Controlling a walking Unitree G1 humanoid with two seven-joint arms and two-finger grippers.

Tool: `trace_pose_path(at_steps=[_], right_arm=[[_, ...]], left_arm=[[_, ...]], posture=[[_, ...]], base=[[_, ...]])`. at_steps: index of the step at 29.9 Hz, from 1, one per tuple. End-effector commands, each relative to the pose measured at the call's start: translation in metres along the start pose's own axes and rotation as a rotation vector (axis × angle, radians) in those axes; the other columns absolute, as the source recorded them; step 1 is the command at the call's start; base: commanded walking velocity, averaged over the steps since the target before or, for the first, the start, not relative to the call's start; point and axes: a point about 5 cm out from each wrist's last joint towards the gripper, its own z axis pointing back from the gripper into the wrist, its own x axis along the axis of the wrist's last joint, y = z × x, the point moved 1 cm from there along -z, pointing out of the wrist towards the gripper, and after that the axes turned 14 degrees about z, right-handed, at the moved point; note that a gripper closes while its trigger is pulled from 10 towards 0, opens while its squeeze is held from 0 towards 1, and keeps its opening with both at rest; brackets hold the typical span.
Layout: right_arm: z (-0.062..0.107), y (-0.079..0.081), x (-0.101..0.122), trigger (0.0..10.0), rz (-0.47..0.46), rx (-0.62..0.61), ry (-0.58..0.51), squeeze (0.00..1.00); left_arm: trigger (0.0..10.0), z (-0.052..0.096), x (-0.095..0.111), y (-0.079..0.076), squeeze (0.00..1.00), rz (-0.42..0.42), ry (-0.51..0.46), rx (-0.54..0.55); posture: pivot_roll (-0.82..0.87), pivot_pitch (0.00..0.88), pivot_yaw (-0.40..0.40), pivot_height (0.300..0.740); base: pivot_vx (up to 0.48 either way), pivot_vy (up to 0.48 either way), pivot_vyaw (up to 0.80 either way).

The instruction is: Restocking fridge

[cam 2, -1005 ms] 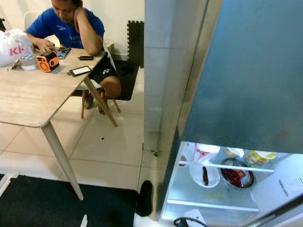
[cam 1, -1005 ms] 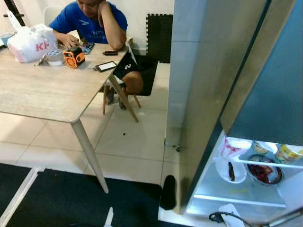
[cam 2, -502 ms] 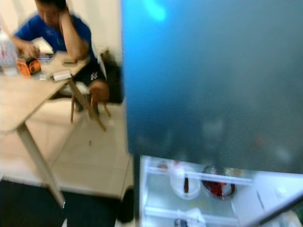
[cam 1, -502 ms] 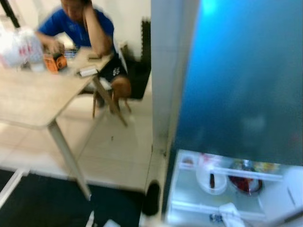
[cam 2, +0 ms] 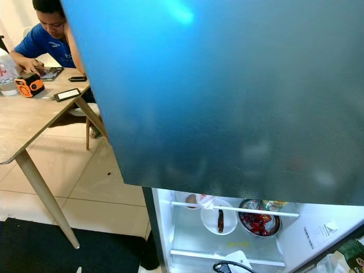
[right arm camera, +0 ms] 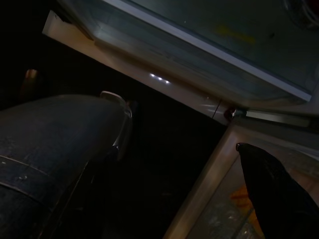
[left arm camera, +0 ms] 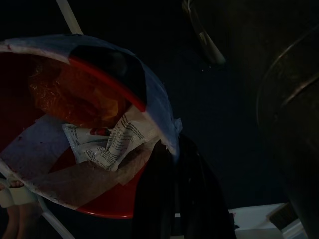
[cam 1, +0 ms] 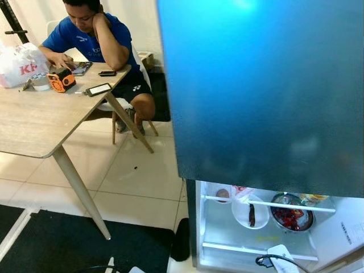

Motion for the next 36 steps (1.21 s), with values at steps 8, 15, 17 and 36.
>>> trace_pose_path(at_steps=[8,15,17,36], right_arm=[[0.000,-0.001,0.004,10.0,-0.006,-0.003,-0.016,0.00],[-0.001,0.000,0.005,10.0,-0.010,0.001,-0.017,0.00],[-0.001,0.001,0.005,10.0,-0.011,0.003,-0.018,0.00],[-0.001,0.003,0.009,10.0,-0.028,0.010,-0.038,0.00]], left_arm=[[10.0,0.001,0.018,-0.001,0.00,-0.016,-0.069,-0.008],[10.0,0.001,0.018,-0.001,0.00,-0.016,-0.069,-0.005],[10.0,0.001,0.018,0.000,0.00,-0.015,-0.069,-0.003],[10.0,0.012,0.035,0.049,0.00,-0.482,-0.028,0.240]], posture=[[-0.07,0.000,0.022,0.740],[-0.07,0.000,0.025,0.740],[-0.07,0.000,0.026,0.740],[-0.07,0.000,0.028,0.740]], base=[[0.000,-0.338,0.00],[0.000,0.000,0.00],[0.000,0.000,0.00],[0.000,0.000,0.00]])
